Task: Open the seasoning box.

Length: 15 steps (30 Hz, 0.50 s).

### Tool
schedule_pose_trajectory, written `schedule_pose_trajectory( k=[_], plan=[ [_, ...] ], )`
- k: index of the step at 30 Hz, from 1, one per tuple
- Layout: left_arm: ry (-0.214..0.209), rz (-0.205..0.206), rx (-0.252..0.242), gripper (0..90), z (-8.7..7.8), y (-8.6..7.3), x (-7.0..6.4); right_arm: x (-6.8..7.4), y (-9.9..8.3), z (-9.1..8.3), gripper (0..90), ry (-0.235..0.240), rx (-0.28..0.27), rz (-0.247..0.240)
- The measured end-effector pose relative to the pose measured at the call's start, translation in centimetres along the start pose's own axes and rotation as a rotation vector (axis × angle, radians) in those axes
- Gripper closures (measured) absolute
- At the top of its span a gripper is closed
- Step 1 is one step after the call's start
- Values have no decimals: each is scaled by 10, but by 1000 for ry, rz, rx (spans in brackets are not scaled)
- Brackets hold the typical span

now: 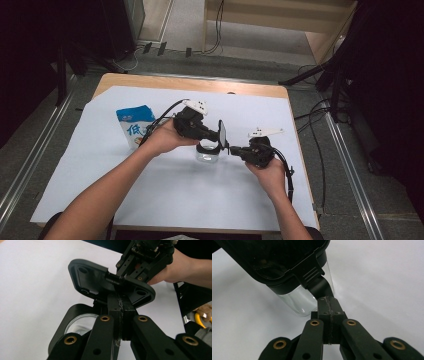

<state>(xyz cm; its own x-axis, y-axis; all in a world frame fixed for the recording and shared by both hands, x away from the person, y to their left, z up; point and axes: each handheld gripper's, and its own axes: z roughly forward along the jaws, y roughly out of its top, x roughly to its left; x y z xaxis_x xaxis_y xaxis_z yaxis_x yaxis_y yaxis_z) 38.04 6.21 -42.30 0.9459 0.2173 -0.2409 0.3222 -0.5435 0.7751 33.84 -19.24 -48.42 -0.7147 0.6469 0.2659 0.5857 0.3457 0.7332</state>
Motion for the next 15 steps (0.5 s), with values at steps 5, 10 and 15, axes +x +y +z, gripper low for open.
schedule_pose_trajectory(
  k=[5, 10, 15],
  plan=[
    [-24, -19, 0, 900, 7, 4, 1, 0, 0, 1, 900, -2, -4, 6],
    [-35, -24, 6, 900, 15, 8, 3, 1, 0, 1, 900, -9, -6, 6],
    [-37, -42, 3, 900, 20, 7, 6, 2, 0, 2, 900, -34, -6, -4]
  ],
)
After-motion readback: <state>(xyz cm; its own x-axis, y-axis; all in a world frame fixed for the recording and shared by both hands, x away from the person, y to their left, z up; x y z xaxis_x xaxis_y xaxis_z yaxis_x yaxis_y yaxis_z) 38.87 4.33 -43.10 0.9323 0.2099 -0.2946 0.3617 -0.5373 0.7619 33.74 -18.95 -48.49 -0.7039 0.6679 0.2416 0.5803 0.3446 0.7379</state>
